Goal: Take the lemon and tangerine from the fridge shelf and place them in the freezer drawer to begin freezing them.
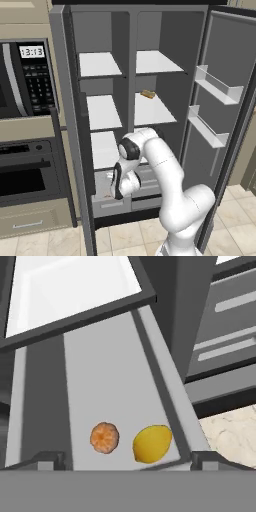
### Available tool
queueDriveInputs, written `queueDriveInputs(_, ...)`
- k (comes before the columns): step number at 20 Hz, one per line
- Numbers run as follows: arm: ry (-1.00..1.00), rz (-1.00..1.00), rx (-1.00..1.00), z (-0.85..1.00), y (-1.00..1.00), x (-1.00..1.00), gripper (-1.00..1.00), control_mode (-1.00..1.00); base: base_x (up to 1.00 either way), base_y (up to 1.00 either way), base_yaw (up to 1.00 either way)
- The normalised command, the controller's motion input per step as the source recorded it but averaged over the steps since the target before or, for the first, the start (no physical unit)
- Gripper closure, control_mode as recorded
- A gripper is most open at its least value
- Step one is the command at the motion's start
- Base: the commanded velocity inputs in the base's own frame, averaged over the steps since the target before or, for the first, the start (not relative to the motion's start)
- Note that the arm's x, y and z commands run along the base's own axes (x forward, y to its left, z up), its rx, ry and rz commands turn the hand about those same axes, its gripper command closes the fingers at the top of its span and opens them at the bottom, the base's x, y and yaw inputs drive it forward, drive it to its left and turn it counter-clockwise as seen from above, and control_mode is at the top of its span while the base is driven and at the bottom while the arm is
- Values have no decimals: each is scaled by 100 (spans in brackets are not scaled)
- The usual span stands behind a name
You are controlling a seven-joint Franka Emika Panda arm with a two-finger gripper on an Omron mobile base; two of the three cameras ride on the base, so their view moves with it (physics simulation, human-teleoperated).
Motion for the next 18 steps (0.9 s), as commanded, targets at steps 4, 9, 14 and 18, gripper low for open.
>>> queueDriveInputs(4,-8,0,0,71,-4,-39,-100,-100,0,0,0)
queueDriveInputs(9,-7,0,0,66,-10,-39,-100,-100,0,0,0)
queueDriveInputs(14,-2,0,0,50,-23,-7,-100,-100,0,0,0)
queueDriveInputs(18,-2,0,0,33,-32,-2,-100,-100,0,0,0)
